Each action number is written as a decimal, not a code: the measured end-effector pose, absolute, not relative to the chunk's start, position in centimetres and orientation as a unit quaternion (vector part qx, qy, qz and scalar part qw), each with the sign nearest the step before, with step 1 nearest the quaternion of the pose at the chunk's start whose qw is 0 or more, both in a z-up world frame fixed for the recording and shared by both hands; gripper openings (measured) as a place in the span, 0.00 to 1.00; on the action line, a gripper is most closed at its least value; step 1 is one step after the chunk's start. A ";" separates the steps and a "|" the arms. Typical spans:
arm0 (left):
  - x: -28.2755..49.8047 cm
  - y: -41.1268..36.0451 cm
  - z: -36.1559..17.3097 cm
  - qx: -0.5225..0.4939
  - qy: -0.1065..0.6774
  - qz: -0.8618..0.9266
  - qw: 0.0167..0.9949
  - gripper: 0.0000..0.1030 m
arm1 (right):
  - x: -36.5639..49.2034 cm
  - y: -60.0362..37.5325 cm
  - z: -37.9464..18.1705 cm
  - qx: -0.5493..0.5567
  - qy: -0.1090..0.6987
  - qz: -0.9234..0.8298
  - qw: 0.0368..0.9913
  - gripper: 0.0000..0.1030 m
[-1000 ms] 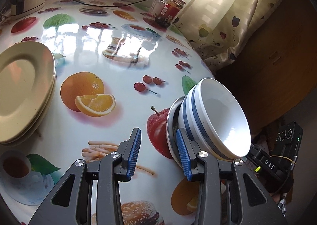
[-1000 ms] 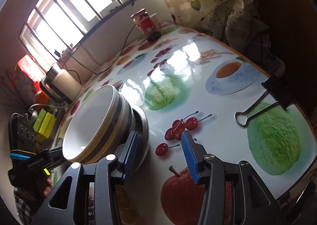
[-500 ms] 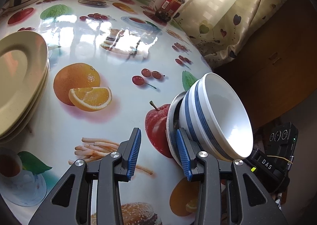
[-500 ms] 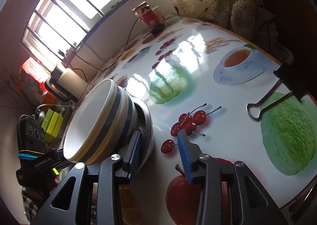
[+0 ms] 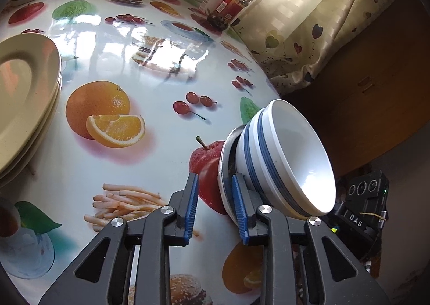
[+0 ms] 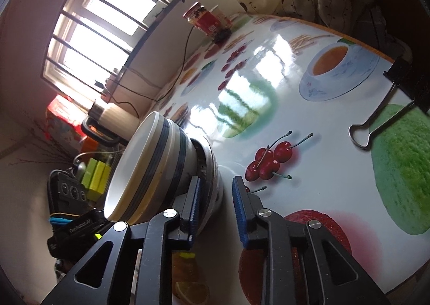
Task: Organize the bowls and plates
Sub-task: 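Carry the bowl stack over the beige plate stack with both tools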
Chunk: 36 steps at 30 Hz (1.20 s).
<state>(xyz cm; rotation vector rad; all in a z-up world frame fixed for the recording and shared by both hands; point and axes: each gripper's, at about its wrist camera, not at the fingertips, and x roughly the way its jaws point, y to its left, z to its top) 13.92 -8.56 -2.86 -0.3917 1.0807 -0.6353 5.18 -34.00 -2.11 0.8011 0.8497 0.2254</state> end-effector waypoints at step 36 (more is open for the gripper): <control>14.4 -8.7 -3.1 -0.204 0.494 -0.323 0.781 0.08 | 4.9 -34.2 -2.4 0.394 0.382 0.133 0.825 0.14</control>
